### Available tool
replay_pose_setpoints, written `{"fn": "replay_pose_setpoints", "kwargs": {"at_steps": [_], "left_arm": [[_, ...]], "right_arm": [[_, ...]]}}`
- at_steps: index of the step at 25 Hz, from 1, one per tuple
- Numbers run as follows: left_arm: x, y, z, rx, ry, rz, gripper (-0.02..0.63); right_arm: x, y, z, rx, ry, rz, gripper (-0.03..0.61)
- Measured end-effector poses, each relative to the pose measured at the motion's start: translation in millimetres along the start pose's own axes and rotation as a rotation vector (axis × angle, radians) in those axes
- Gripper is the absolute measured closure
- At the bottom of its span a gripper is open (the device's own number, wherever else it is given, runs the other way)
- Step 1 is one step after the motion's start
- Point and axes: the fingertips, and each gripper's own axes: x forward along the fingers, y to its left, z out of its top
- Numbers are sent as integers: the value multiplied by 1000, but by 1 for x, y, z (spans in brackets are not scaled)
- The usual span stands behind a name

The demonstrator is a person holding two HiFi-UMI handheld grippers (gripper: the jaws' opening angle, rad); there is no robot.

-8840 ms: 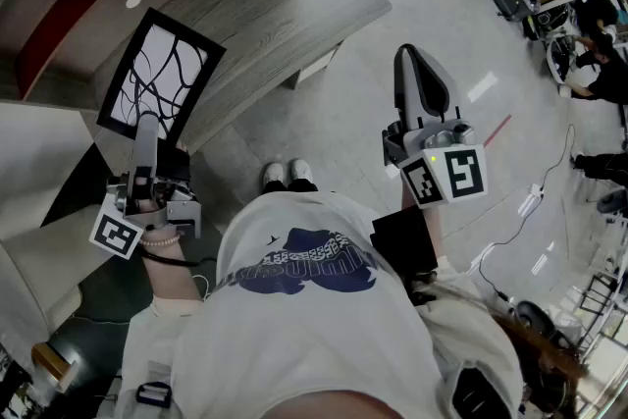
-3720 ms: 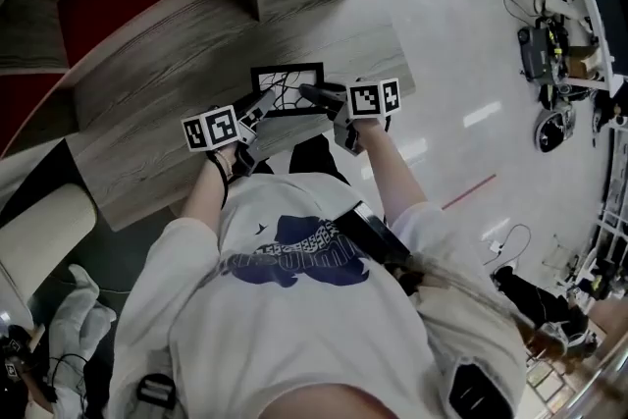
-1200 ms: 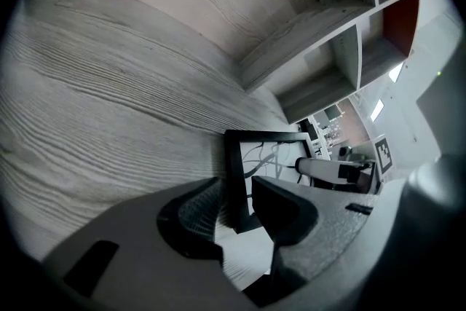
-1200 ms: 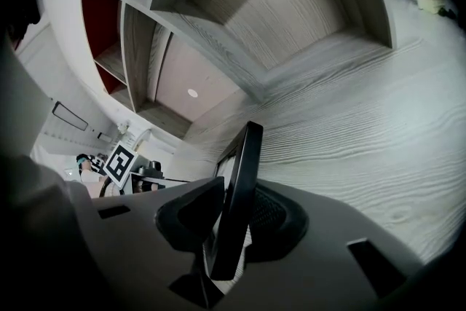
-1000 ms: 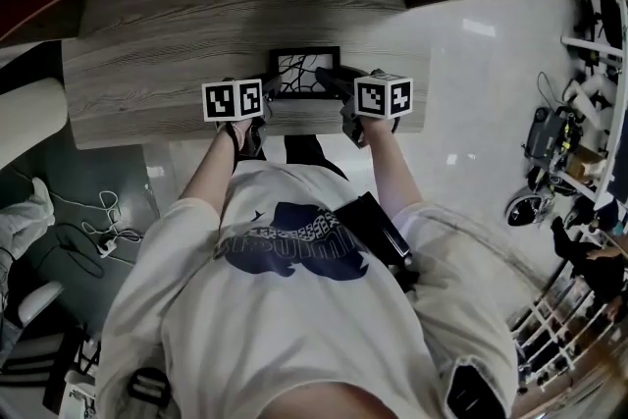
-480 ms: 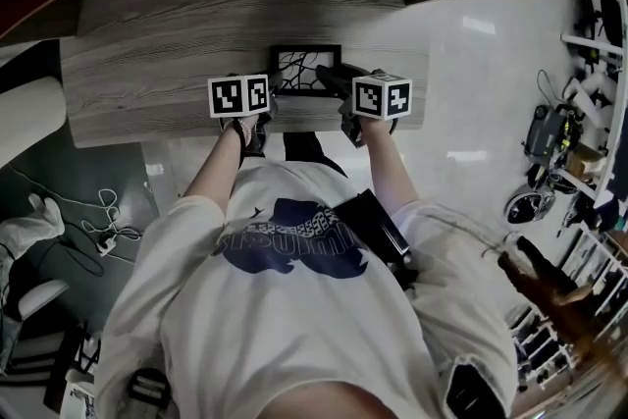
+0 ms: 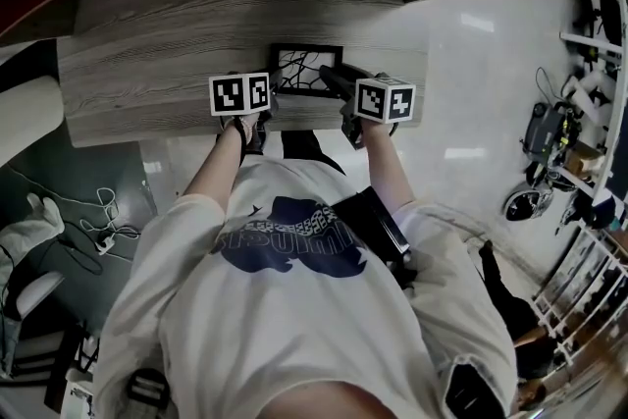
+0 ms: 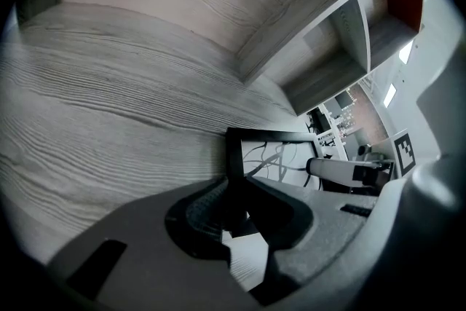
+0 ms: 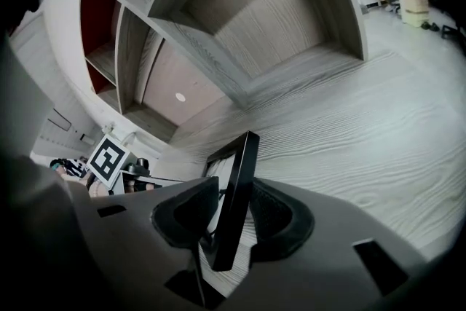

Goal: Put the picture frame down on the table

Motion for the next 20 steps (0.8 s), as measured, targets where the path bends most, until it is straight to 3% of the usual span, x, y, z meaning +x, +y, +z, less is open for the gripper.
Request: {"fn": "replay_pose_setpoints", "kwargs": {"at_steps": [8,20], "left_arm": [[1,0,-1,13,6,3,535],[3,1,-1,48,28,48,535]], "right_arm": [[-14,-19,3,36,-20,-40,483],[-4,-32,-7,-94,102,-215,480]]}}
